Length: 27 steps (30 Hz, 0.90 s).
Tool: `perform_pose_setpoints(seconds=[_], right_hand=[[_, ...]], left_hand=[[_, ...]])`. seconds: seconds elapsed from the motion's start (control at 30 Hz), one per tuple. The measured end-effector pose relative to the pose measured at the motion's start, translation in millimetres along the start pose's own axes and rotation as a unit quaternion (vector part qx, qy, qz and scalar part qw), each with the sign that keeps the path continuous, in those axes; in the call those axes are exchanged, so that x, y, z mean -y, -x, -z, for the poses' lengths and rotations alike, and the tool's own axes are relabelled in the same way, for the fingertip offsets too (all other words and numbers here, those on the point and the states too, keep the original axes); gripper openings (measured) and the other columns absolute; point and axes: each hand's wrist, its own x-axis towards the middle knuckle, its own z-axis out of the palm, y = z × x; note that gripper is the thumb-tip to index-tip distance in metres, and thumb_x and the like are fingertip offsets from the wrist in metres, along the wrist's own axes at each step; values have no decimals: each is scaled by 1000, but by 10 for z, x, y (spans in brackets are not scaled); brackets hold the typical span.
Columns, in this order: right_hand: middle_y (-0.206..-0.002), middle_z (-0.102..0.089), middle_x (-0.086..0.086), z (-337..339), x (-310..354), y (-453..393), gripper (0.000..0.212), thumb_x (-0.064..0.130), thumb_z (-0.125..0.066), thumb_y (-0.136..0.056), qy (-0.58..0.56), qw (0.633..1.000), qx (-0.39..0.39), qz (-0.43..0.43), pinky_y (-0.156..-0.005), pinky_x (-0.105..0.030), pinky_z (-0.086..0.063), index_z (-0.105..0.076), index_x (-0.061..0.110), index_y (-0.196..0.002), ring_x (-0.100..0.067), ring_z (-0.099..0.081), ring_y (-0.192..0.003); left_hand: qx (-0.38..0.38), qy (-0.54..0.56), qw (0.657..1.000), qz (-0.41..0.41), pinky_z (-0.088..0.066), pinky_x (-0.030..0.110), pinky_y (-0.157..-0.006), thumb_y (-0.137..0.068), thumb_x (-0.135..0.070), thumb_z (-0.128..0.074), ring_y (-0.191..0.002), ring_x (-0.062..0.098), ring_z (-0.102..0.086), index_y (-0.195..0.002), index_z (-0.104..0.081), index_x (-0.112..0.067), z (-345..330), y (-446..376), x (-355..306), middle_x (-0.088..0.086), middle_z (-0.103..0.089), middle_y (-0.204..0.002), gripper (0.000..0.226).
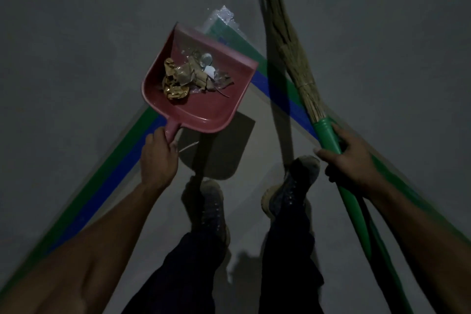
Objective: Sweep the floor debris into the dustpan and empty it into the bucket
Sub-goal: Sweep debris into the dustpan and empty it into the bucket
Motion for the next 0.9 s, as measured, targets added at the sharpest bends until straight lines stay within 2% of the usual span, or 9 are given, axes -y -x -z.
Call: perform_pose_setpoints(seconds=[0.1,0.13,0.2,0.27,0.37,0.47,0.53,0.77,0.9], right_hand=[[-127,-59,-3,-326,65,83,73,21,-75,-85,44,998,21,33,-77,-26,-51,-40,21,-149,-16,-65,-93],[-126,-59,0,-455,90,110,70,23,-74,-86,61,997,31,41,-75,-19,-51,-41,23,-148,-8,-65,-91],[-114,-61,3,-722,140,175,68,28,-70,-88,96,993,64,39,-53,-7,-46,-39,31,-148,6,-62,-65],[-103,-62,2,-958,150,220,66,30,-67,-90,107,988,107,18,-42,-14,-45,-36,35,-148,-3,-65,-55],[-99,-65,-8,-1185,108,249,59,26,-66,-91,73,988,138,-23,-45,-33,-55,-41,32,-144,-22,-67,-53],[-71,-61,-11,-1144,-25,223,46,18,-63,-93,-39,991,100,-81,-40,-32,-51,-49,24,-136,-19,-58,-42],[-64,-60,-12,-981,-144,183,42,16,-63,-94,-87,987,64,-121,-41,-29,-48,-51,21,-133,-18,-56,-42],[-68,-59,-11,-305,-399,125,38,14,-63,-92,-63,990,-59,-114,-43,-30,-47,-54,13,-129,-18,-55,-41],[-97,-66,-6,-286,-351,313,53,22,-66,-88,29,998,-51,-30,-64,-38,-55,-49,25,-139,-21,-63,-69]], left_hand=[[-9,8,1000,-5,-38,38,-70,-95,-16,-55,-84,23,-46,-120,-50,-4,174,174,220,19,-52,-104,28],[-7,10,1000,-6,-41,40,-70,-95,-15,-56,-85,26,-49,-120,-51,-4,217,215,306,18,-53,-103,28],[-1,9,1000,-12,-43,42,-69,-94,-13,-56,-85,31,-52,-118,-52,-3,280,291,472,18,-55,-99,26],[-1,-3,1000,-14,-39,39,-67,-93,-12,-57,-83,28,-49,-117,-52,-3,307,355,606,18,-54,-98,26],[-2,-23,999,-23,-33,37,-66,-93,-11,-57,-80,22,-41,-117,-51,-3,293,408,739,18,-52,-97,26],[3,-31,999,-25,-32,37,-65,-93,-11,-58,-79,22,-41,-115,-51,-3,243,384,775,19,-51,-97,25],[11,-34,999,-25,-34,38,-66,-94,-12,-57,-80,23,-42,-117,-51,-3,203,356,752,20,-52,-99,26],[21,-35,997,-58,-33,38,-69,-96,-13,-53,-84,25,-41,-120,-49,-1,161,219,468,22,-52,-104,28],[17,-32,997,-65,-33,38,-68,-96,-14,-54,-82,24,-40,-121,-49,-2,173,183,232,22,-52,-103,28]])
